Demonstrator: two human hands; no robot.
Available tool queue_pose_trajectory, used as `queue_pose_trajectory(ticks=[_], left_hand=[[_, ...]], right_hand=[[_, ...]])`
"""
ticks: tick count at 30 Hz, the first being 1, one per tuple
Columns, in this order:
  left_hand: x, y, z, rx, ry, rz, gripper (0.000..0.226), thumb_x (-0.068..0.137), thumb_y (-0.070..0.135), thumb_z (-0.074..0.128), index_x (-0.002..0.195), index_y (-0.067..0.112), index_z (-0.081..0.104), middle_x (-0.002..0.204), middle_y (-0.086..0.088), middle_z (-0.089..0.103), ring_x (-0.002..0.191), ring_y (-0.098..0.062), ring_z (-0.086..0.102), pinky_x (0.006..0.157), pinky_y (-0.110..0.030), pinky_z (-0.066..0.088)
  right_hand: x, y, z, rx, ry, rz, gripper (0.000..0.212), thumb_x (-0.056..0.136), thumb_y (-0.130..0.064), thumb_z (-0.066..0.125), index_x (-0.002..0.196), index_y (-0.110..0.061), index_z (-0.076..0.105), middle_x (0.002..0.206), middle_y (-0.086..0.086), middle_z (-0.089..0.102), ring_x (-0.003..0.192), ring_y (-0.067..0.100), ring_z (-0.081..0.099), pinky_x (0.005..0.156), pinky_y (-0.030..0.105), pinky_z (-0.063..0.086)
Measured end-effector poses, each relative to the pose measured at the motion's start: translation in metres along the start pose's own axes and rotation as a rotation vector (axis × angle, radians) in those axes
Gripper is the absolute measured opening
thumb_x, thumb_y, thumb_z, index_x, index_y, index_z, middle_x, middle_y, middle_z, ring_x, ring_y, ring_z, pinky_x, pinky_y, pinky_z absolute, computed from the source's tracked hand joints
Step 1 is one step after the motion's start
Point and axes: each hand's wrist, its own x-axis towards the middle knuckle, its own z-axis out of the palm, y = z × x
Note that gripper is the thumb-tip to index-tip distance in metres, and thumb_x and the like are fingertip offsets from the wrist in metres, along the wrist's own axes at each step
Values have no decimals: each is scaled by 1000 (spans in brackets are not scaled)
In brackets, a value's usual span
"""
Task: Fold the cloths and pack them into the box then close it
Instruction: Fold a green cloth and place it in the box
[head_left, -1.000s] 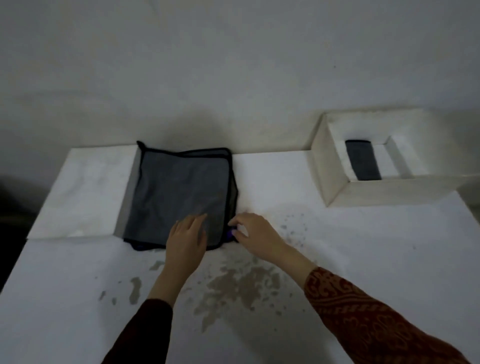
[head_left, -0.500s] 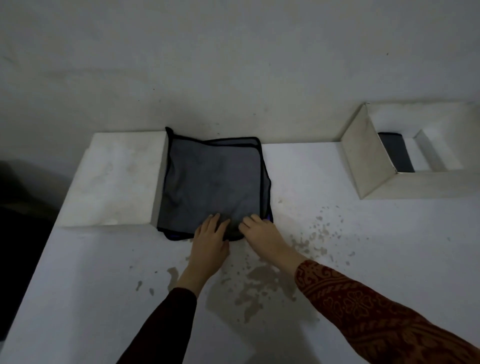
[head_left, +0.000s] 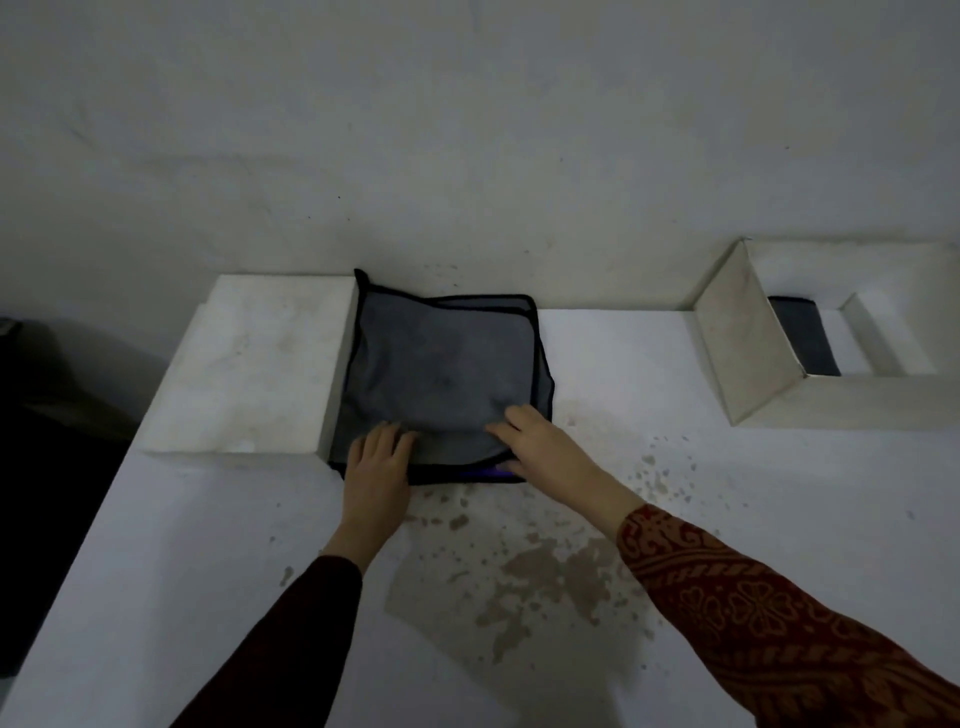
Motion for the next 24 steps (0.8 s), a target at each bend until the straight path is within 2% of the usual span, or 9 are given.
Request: queue_pose_trajectory(ticks=[2,3,6,8,11,14,17,21,24], left_hand=[[1,-14,-6,41,-6,-27,43,68,0,61,110,5,64,114,-19,66,109,-37,62,90,-52,49],[2,-19,-11,28,5,-37,45,66,-3,63,110,4,64,113,-20,67,108,-37,63,90,-52,49],[3,-17,-37,-126,107,-28,39,68,-8,51,101,3,68,91,-20,71,79,-38,68,66,-40,55],[0,-5,-58,-219,195,15,30,78,-6,51,101,2,68,86,-19,71,70,-37,66,56,-34,52],[-13,20,-83,-292,229,71,25,87,1,55,108,5,67,98,-16,72,83,-35,67,69,-34,53],[-40,49,-96,-398,119,147,27,90,5,54,113,9,66,107,-11,71,95,-28,66,80,-27,49],[-77,77,-99,-427,-44,211,27,93,12,53,116,17,66,111,-3,71,99,-21,66,83,-25,49],[-135,112,-92,-460,-238,224,28,93,17,52,116,27,66,114,7,70,101,-12,65,89,-22,50],[-171,132,-82,-472,-363,230,28,94,18,52,118,25,65,116,5,69,102,-12,64,89,-20,49]], right_hand=[[4,7,-4,-19,108,-18,30,66,8,75,94,2,67,82,15,59,77,26,51,60,29,49],[7,11,-9,14,126,10,27,70,10,70,95,1,67,84,16,58,79,25,47,62,30,47],[8,22,-34,92,188,72,29,75,16,59,100,2,66,95,18,62,86,31,56,75,34,48],[-6,27,-53,90,225,34,33,70,18,62,99,3,67,96,21,67,86,33,64,81,28,43],[-38,37,-80,73,297,38,32,72,12,65,102,4,68,99,22,71,91,37,68,92,27,37],[-92,42,-96,70,297,71,35,74,10,66,108,3,66,107,21,70,102,37,65,100,25,32],[-159,37,-104,117,185,80,35,79,4,64,113,-4,66,114,16,69,108,31,64,101,23,33],[-248,20,-102,186,-4,127,34,85,-3,63,117,-14,65,114,8,70,102,21,67,93,18,44],[-296,5,-97,263,-182,214,29,91,-15,58,119,-20,64,112,-1,70,95,12,67,83,7,42]])
